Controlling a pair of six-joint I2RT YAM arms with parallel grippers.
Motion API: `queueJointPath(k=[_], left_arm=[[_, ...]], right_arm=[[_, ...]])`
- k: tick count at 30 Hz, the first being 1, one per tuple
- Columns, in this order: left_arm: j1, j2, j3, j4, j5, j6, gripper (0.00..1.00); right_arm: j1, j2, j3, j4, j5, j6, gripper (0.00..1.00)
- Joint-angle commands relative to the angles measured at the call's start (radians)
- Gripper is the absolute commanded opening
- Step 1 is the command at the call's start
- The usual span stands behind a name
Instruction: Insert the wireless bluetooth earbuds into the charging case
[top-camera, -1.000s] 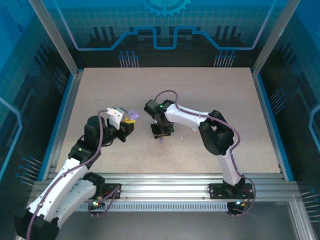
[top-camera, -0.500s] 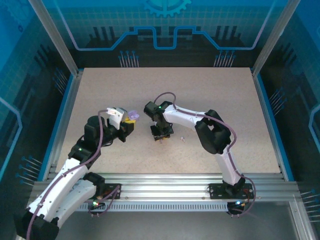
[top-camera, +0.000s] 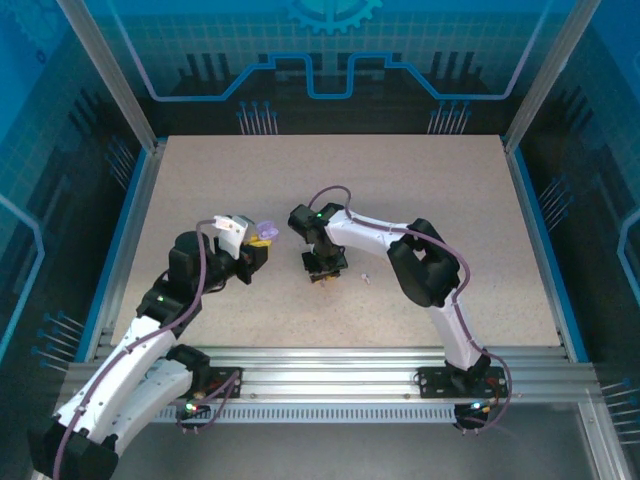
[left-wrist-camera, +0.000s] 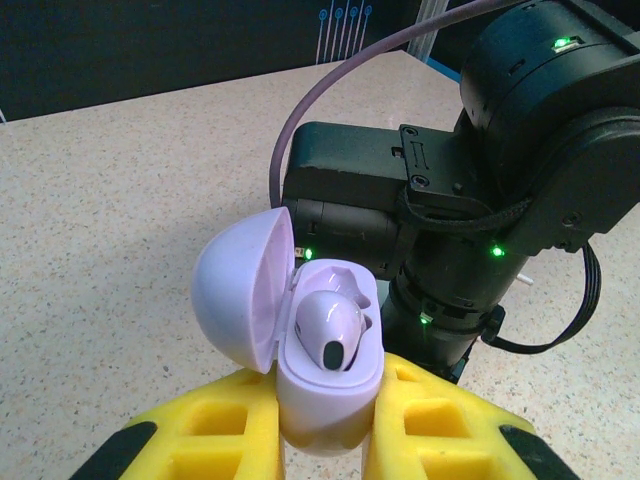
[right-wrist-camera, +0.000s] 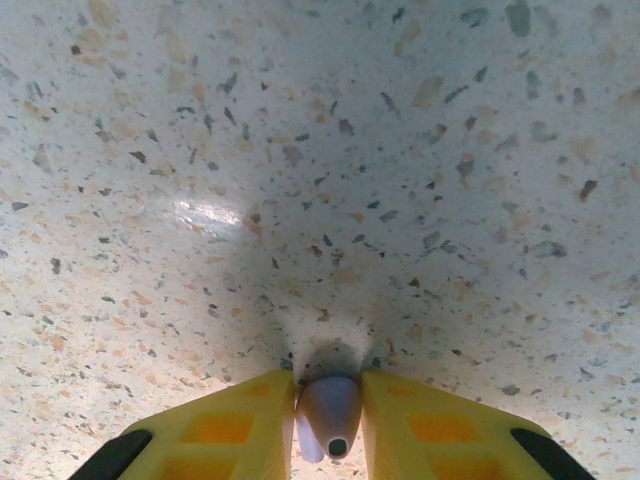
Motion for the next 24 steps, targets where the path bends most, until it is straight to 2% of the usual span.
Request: queueJointPath(k=[1, 12, 24], left_arm=[[0.008, 0.003, 0.011, 0.009, 0.003, 0.014, 0.19], [0.008, 0.01, 0.011, 0.012, 0.014, 0.011, 0.19], [0.008, 0.039, 0.017, 0.035, 0.065, -0.002, 0.19]], right_arm=[[-0.003, 0.038, 0.003, -0.022, -0.017, 0.008, 0.24], [-0.004, 0.034, -0.011, -0.004, -0.024, 0.008, 0.21], [-0.008, -0.121, -0.073, 0.072, 0.003, 0.012, 0.19]])
